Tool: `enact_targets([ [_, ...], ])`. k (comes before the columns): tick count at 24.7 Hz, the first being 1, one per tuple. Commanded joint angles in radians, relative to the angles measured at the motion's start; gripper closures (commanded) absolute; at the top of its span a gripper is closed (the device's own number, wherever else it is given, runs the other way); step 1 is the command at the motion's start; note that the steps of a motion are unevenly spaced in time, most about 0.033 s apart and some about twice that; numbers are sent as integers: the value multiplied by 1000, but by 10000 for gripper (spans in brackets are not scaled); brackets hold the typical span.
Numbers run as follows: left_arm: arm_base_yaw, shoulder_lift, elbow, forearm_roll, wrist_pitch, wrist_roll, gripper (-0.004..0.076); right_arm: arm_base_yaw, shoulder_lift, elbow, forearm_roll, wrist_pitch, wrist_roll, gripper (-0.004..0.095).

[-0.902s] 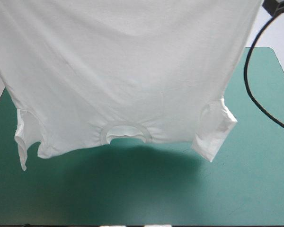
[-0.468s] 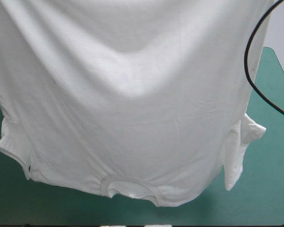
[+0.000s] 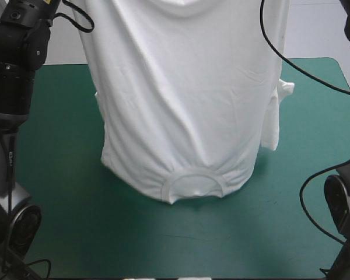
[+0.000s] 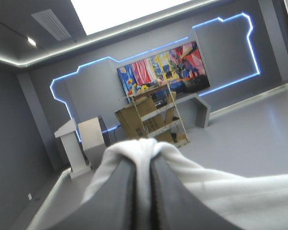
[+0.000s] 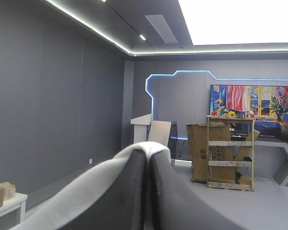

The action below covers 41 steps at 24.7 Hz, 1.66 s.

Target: Fold the cloth

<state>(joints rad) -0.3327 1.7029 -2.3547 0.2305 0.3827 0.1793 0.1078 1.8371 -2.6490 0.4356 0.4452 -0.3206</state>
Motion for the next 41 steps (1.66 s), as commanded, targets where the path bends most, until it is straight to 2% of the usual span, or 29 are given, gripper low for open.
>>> enact_targets([
  [1,30,-5,-75,-11,-205,-45,705,-3,-42,-22,37,-202,-25,925],
  [6,135,53,-170,-102,-169,-64,705,-5,-37,-22,33,-276,-27,925],
  [12,199,98,-171,-240,-48,-69,705,-63,26,-20,35,-73,71,925],
  [17,199,164,-169,-240,54,-59,705,-66,130,-20,33,25,105,925],
  [20,199,223,-169,-241,176,-59,705,-66,199,-20,33,104,134,925],
  [21,199,261,-169,-239,264,-59,705,-66,242,-20,33,167,142,925],
  [23,199,320,-167,-244,356,-59,705,-63,308,-20,36,287,164,925],
  [26,199,390,-165,-293,430,-59,705,-62,390,-20,40,459,164,925],
  [28,199,425,-165,-316,497,-56,705,-62,438,-20,40,609,169,925],
  [29,199,445,-165,-333,579,-33,705,-62,461,-20,26,730,169,925],
  [32,197,466,-104,-321,800,-27,705,-62,444,86,43,739,193,925],
  [34,197,466,-41,-321,887,-11,705,-57,372,221,16,739,177,925],
  [37,195,440,75,-324,902,-11,705,-43,220,492,-109,738,138,925],
  [41,180,353,254,-322,884,7,705,-41,79,767,-155,736,99,925],
])
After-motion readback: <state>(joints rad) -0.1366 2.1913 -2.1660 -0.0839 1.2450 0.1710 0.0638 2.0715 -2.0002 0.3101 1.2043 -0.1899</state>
